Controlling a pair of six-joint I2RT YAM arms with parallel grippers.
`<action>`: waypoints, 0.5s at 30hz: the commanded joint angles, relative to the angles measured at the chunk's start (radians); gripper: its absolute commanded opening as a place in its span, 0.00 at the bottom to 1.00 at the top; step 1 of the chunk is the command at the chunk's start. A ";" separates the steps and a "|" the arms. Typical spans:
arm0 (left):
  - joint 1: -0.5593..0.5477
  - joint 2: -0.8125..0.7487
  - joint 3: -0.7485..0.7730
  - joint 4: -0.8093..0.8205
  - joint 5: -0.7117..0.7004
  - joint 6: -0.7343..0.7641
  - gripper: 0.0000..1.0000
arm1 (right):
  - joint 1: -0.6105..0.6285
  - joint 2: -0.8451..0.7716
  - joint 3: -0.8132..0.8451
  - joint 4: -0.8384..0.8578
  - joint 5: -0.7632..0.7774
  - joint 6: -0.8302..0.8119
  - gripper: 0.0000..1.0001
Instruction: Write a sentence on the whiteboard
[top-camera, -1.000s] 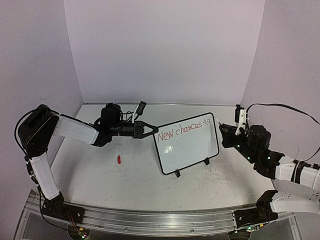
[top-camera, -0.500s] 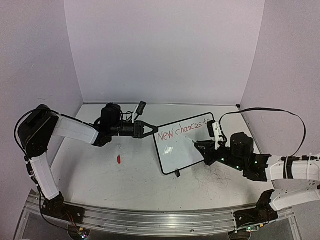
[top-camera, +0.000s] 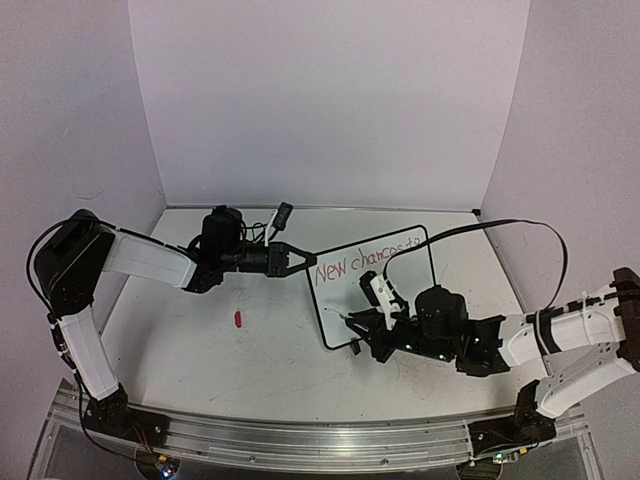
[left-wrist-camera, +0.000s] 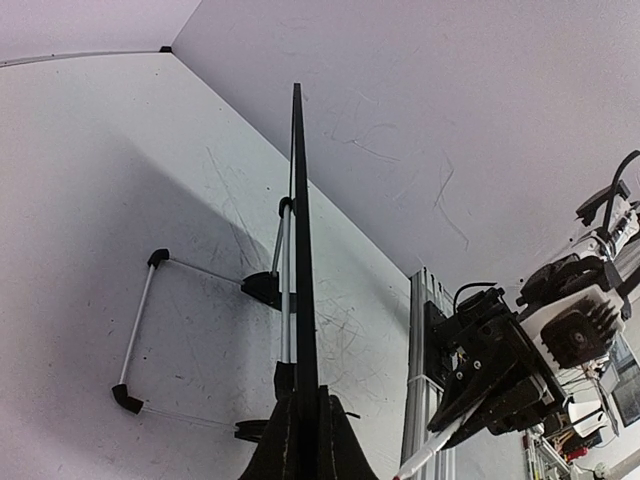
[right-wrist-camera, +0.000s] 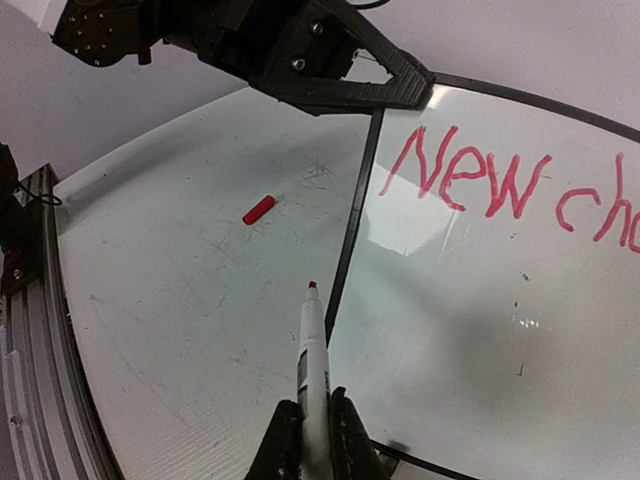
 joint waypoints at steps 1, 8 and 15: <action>-0.009 -0.022 -0.011 -0.080 -0.002 0.019 0.00 | 0.049 0.054 0.057 0.006 0.117 -0.012 0.00; -0.009 -0.019 -0.002 -0.083 0.006 0.019 0.00 | 0.053 0.113 0.119 -0.039 0.278 0.021 0.00; -0.009 -0.022 0.005 -0.084 0.007 0.019 0.00 | 0.052 0.129 0.138 -0.029 0.315 0.009 0.00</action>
